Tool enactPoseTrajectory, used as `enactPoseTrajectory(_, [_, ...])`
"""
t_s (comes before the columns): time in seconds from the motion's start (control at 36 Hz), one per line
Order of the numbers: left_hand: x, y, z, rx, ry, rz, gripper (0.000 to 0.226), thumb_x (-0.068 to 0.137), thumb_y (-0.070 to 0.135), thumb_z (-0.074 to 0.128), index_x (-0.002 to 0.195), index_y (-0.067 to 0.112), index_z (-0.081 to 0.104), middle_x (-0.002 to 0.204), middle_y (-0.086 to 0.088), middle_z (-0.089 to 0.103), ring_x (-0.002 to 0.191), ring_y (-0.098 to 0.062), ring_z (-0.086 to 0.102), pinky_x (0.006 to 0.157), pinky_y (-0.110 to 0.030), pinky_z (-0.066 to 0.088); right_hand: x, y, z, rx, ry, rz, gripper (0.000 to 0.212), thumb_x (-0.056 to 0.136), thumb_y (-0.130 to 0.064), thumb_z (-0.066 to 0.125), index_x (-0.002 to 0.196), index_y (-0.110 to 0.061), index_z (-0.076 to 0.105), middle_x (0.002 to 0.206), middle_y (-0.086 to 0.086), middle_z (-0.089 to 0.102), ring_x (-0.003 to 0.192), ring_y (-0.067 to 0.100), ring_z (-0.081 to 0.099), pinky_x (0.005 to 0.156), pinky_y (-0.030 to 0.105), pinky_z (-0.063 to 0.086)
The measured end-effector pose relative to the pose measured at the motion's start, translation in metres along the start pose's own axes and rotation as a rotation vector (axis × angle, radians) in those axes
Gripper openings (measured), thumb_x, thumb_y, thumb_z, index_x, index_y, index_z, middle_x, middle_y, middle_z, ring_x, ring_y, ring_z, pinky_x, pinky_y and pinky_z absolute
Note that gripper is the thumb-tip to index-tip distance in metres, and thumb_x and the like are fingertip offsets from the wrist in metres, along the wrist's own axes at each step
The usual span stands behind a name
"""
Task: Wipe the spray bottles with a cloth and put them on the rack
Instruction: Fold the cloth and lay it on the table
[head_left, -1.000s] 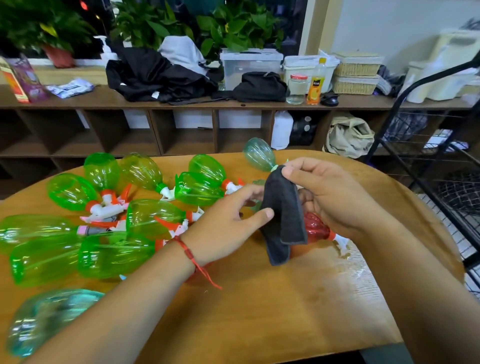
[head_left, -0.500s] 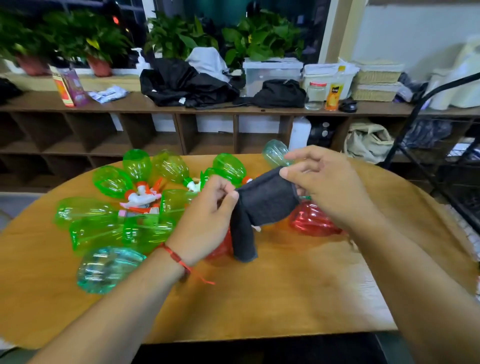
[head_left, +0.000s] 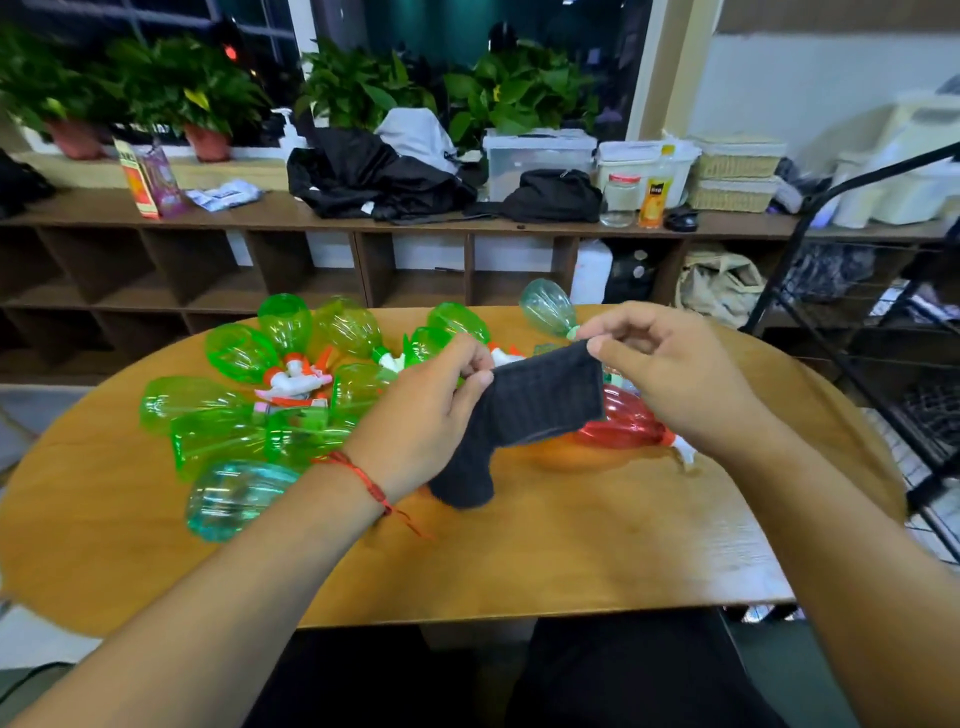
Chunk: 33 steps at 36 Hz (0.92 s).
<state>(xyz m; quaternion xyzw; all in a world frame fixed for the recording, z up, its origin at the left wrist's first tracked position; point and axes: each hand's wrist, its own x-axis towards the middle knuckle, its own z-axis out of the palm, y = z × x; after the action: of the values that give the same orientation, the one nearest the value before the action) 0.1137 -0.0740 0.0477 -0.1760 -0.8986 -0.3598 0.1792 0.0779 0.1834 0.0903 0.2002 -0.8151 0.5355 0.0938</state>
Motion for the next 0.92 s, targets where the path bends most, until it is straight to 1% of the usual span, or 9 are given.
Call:
enactPoseTrajectory(0.14, [0.002,0.018,-0.002,0.029,0.011,0.045,0.005,0.112,0.031,0.052,0.108,0.029,0.056,0.084,0.012,0.062,0.073,0.000,0.057,0.060,-0.019,0.035,-0.008,-0.008,-0.008,0.088,0.096,-0.057,0.021,0.101,-0.009,0.067,0.097,-0.029,0.075,0.096,0.005,0.077,0.088,0.026,0.069,0.092,0.042,0.054])
enactPoseTrajectory(0.28, [-0.004,0.016,-0.003,-0.190,-0.184,-0.030,0.023,0.100,0.050,0.070,0.100,0.028,0.063,0.072,-0.007,0.066,0.061,-0.016,0.059,0.061,-0.036,0.041,-0.011,-0.013,-0.013,0.037,0.200,-0.091,0.018,0.104,-0.022,0.066,0.100,-0.036,0.075,0.099,0.036,0.062,0.079,0.021,0.052,0.078,0.033,0.040])
enactPoseTrajectory(0.33, [-0.012,0.010,-0.002,-0.397,-0.355,-0.099,0.021,0.096,0.043,0.079,0.094,0.024,0.070,0.082,-0.011,0.074,0.075,-0.028,0.069,0.068,-0.040,0.050,-0.013,-0.012,-0.014,0.017,0.216,-0.083,0.017,0.103,-0.023,0.067,0.099,-0.036,0.076,0.097,0.027,0.066,0.078,0.016,0.052,0.074,0.027,0.039])
enactPoseTrajectory(0.42, [-0.024,-0.003,-0.001,-0.462,-0.511,-0.176,0.016,0.098,0.028,0.079,0.102,0.013,0.077,0.101,-0.008,0.080,0.097,-0.031,0.076,0.085,-0.051,0.061,-0.016,-0.002,-0.016,-0.017,0.182,-0.028,0.016,0.105,-0.020,0.065,0.102,-0.031,0.076,0.083,-0.021,0.068,0.070,0.003,0.053,0.065,0.012,0.040])
enactPoseTrajectory(0.47, [-0.027,-0.014,0.002,-0.440,-0.551,-0.283,0.014,0.100,0.025,0.076,0.097,0.012,0.075,0.094,-0.007,0.077,0.085,-0.026,0.076,0.072,-0.048,0.065,-0.014,0.009,-0.017,-0.051,0.163,0.019,0.016,0.105,-0.018,0.064,0.105,-0.027,0.077,0.088,-0.024,0.067,0.068,-0.003,0.054,0.062,0.007,0.038])
enactPoseTrajectory(0.53, [-0.029,-0.022,0.008,-0.407,-0.534,-0.411,0.011,0.101,0.022,0.073,0.098,0.012,0.074,0.086,-0.001,0.075,0.076,-0.015,0.073,0.058,-0.038,0.064,-0.010,0.023,-0.017,-0.084,0.136,0.075,0.016,0.105,-0.015,0.064,0.105,-0.024,0.078,0.088,-0.024,0.068,0.073,-0.010,0.058,0.065,0.004,0.038])
enactPoseTrajectory(0.64, [-0.031,-0.035,0.028,-0.313,-0.477,-0.572,0.008,0.102,0.019,0.071,0.105,0.012,0.069,0.083,0.006,0.076,0.073,-0.010,0.073,0.058,-0.037,0.065,-0.004,0.055,-0.005,-0.212,-0.013,0.211,0.019,0.105,-0.009,0.062,0.108,-0.023,0.075,0.094,-0.017,0.064,0.072,-0.011,0.059,0.060,0.002,0.038])
enactPoseTrajectory(0.75, [-0.033,-0.035,0.037,-0.150,-0.377,-0.532,0.012,0.101,0.013,0.071,0.109,0.018,0.065,0.088,0.000,0.071,0.072,-0.017,0.068,0.056,-0.035,0.063,0.000,0.079,0.011,-0.251,-0.005,0.231,0.033,0.103,-0.006,0.063,0.110,-0.037,0.073,0.101,-0.019,0.066,0.093,-0.001,0.062,0.082,0.014,0.044])
enactPoseTrajectory(0.92, [-0.033,-0.034,0.038,-0.034,-0.276,-0.475,0.019,0.100,0.006,0.064,0.102,0.024,0.060,0.082,0.002,0.073,0.063,-0.023,0.075,0.052,-0.038,0.062,-0.016,0.054,0.033,-0.386,-0.011,0.008,0.036,0.103,-0.011,0.063,0.130,-0.032,0.073,0.121,-0.016,0.073,0.103,-0.001,0.066,0.098,0.018,0.050])
